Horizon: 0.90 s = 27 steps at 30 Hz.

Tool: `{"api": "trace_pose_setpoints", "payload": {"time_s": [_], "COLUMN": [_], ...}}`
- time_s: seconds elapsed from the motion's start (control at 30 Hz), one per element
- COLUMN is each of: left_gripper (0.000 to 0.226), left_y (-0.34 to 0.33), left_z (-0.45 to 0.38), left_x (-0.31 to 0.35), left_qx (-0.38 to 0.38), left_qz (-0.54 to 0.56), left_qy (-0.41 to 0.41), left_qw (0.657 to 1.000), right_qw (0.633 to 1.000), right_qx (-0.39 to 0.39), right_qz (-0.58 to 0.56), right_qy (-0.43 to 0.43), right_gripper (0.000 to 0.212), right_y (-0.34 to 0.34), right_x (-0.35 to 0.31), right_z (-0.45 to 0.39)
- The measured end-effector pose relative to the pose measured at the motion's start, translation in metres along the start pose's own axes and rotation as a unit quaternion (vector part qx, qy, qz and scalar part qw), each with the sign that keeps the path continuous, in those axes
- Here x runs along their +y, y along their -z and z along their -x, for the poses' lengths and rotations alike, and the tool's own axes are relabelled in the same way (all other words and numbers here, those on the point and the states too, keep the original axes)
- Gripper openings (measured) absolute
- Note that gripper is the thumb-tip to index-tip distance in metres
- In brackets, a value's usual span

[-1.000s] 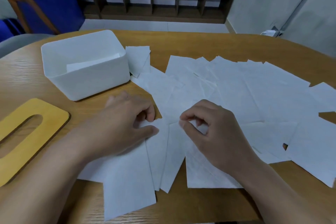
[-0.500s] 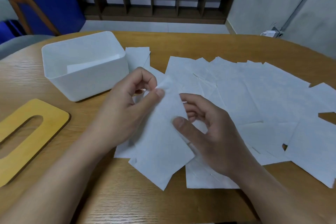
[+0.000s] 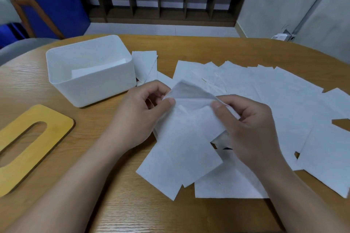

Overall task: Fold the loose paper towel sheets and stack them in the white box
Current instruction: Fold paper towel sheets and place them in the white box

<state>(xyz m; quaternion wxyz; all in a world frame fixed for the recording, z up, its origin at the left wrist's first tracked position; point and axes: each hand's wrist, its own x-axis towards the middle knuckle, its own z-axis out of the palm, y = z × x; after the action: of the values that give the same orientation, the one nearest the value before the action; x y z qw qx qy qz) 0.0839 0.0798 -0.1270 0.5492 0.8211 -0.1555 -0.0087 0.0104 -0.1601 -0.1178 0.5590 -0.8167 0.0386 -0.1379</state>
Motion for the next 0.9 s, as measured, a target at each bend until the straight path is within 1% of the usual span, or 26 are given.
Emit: {"api": "trace_pose_setpoints", "payload": {"time_s": [0.1,0.17,0.23,0.33,0.4,0.5,0.63,0.7,0.77,0.83,0.9], "left_gripper": [0.009,0.007,0.006,0.009,0.01,0.008,0.005,0.01,0.017,0.016,0.019], "left_y": [-0.001,-0.004,-0.007,-0.006,-0.005,-0.004,-0.007,-0.006,-0.002,0.001,0.003], "left_z": [0.001,0.001,0.001,0.002,0.003,0.005,0.007,0.007,0.009,0.01,0.012], "left_x": [0.004,0.007,0.011,0.015,0.017,0.018,0.022,0.025,0.026,0.027,0.03], "left_qx": [0.03,0.072,0.106,0.138,0.151,0.146,0.099,0.096,0.097,0.097,0.106], "left_qz": [-0.021,0.022,0.067,0.096,0.093,0.094,0.133,0.129,0.118,0.095,0.077], "left_qy": [-0.026,-0.039,-0.047,-0.067,-0.093,-0.112,-0.116,-0.117,-0.121,-0.135,-0.156], "left_qw": [0.999,0.996,0.991,0.984,0.98,0.978,0.979,0.98,0.981,0.982,0.979], "right_qw": [0.999,0.997,0.992,0.994,0.995,0.996,0.997,0.996,0.995,0.991,0.985], "right_qx": [0.038,0.016,-0.026,-0.064,-0.067,-0.055,0.003,0.009,0.016,0.02,0.023], "right_qz": [-0.022,-0.072,-0.118,-0.086,-0.077,-0.064,-0.072,-0.062,-0.043,-0.034,-0.029], "right_qy": [0.006,-0.01,-0.04,-0.016,0.007,0.019,0.031,0.059,0.089,0.125,0.166], "right_gripper": [0.015,0.011,0.012,0.016,0.016,0.029,0.04,0.039,0.043,0.047,0.048], "right_y": [0.002,0.002,-0.001,-0.005,-0.003,-0.004,-0.004,0.002,0.008,0.012,0.013], "right_x": [-0.006,-0.008,-0.007,-0.003,-0.003,-0.006,-0.01,-0.011,-0.011,-0.011,-0.01], "right_z": [0.0,0.001,0.003,0.003,0.0,-0.002,-0.001,-0.002,-0.002,-0.001,0.0]}}
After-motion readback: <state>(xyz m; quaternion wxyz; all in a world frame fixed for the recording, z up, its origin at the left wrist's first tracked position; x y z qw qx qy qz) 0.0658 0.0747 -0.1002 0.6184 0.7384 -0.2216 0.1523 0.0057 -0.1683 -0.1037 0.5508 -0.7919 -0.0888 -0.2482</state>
